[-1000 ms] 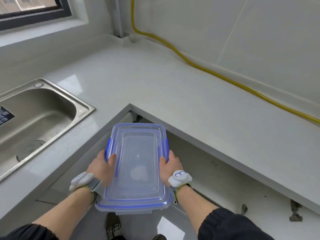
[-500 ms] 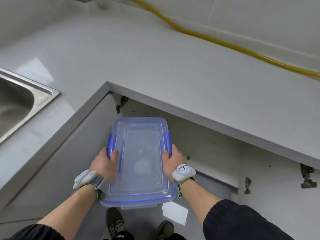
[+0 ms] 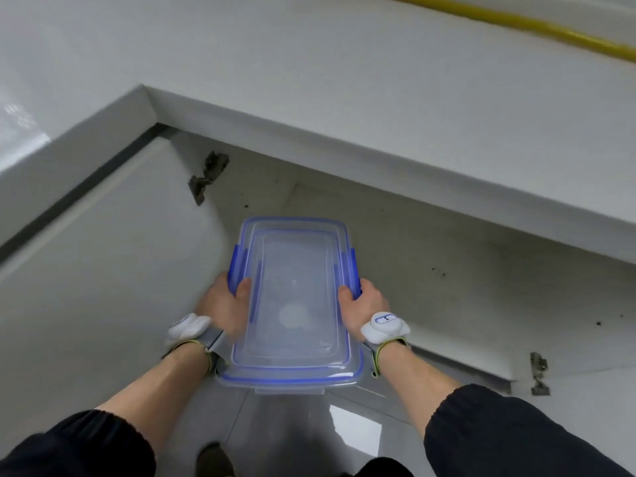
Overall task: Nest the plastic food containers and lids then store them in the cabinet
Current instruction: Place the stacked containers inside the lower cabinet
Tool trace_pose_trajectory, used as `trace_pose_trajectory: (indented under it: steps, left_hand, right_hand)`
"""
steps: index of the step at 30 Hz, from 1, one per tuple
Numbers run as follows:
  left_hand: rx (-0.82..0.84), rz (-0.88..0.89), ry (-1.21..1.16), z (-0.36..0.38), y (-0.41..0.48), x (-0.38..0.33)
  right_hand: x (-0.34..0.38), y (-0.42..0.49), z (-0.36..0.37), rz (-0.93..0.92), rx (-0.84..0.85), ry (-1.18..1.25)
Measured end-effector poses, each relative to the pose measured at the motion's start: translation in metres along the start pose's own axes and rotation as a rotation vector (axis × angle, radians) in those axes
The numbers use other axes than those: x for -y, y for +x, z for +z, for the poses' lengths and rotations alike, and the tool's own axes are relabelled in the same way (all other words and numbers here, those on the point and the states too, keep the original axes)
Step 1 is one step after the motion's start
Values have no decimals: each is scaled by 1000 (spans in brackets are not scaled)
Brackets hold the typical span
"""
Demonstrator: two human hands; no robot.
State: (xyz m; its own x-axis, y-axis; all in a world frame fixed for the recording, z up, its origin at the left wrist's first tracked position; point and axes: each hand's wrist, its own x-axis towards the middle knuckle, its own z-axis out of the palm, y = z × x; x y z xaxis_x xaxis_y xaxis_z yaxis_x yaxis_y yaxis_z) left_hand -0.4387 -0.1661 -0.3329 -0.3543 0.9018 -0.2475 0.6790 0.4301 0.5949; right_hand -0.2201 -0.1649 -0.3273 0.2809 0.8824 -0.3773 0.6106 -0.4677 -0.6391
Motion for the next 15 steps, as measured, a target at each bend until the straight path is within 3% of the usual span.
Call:
trace_pose_trajectory:
  steps: [15]
  left_hand:
    - [-53, 39, -3, 144, 120, 57]
  right_hand:
    - [-91, 140, 105, 210, 4, 17]
